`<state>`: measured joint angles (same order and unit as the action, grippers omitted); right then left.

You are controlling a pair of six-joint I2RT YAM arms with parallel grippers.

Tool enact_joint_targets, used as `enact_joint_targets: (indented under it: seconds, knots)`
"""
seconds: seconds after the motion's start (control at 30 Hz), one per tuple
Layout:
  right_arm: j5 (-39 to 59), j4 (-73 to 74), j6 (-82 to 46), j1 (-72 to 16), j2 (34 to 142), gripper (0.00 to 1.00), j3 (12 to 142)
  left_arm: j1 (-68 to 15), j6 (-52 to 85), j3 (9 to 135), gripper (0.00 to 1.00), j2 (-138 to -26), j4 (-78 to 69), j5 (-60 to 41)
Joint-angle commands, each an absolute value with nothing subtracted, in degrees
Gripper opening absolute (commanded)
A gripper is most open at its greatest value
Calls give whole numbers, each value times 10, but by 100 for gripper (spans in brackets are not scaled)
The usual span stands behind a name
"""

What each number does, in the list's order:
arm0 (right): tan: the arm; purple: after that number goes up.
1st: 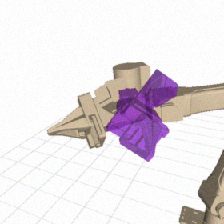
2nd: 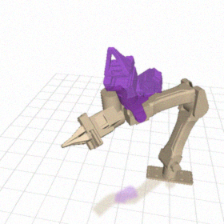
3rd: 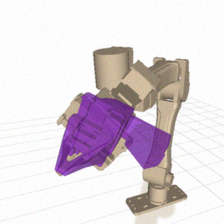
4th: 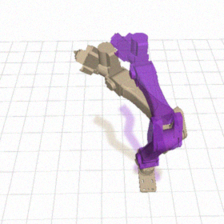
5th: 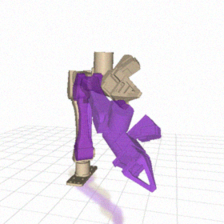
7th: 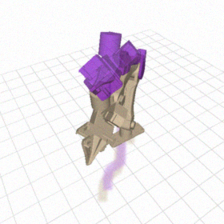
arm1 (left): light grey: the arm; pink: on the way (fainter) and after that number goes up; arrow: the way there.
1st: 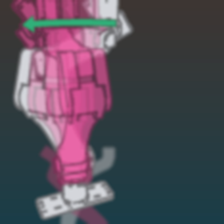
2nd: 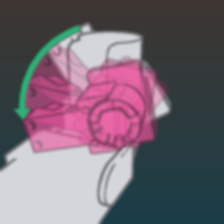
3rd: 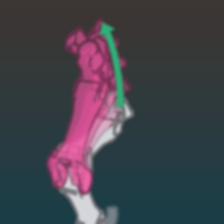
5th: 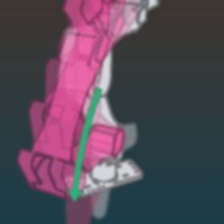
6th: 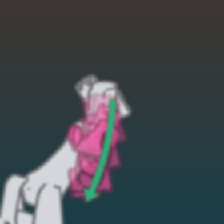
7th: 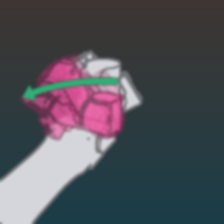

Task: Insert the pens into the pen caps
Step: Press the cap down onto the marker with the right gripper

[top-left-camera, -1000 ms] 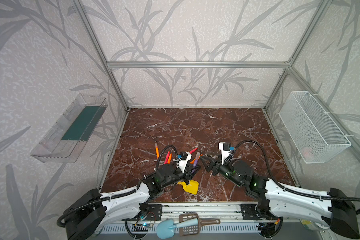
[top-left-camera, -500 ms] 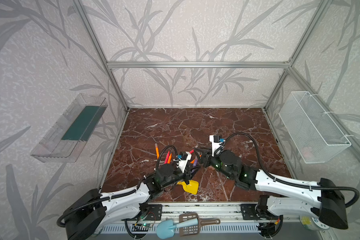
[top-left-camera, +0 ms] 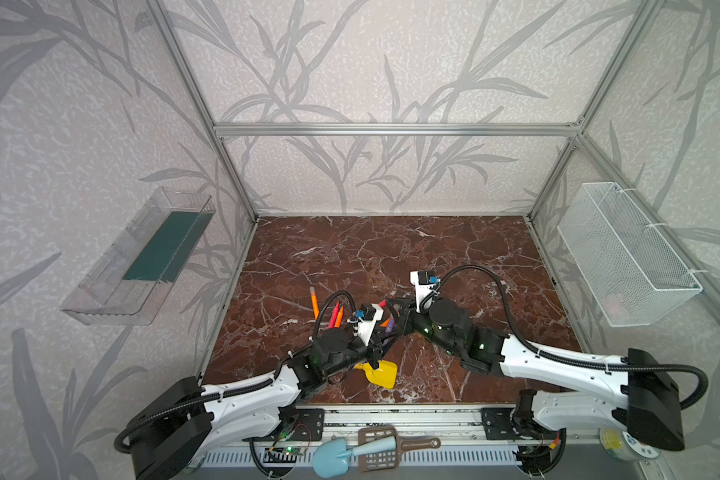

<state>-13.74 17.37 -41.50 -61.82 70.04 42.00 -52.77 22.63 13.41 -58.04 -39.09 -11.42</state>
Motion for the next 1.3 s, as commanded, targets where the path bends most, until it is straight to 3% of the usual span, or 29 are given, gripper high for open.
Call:
enact_joint_targets:
  seconds: [0.0,0.33,0.57,0.87,0.97,1.27]
  knots:
    - [-87,185,-443,-623,697,0,377,-524,233,156,0,-569,-400,-62]
    - [25,283,-413,-630,754,0,371,-518,222,222,0,-479,-280,-98]
    - [-123,205,-451,-709,733,0,367,-516,166,266,0,-470,-214,49]
    - [-177,243,-506,-767,779,0,356,-512,154,303,0,-473,-205,118]
    - [-183,254,-507,-774,776,0,349,-492,170,309,0,-471,-197,89]
    - [-143,367,-456,-776,775,0,304,-362,275,307,0,-464,-219,-122]
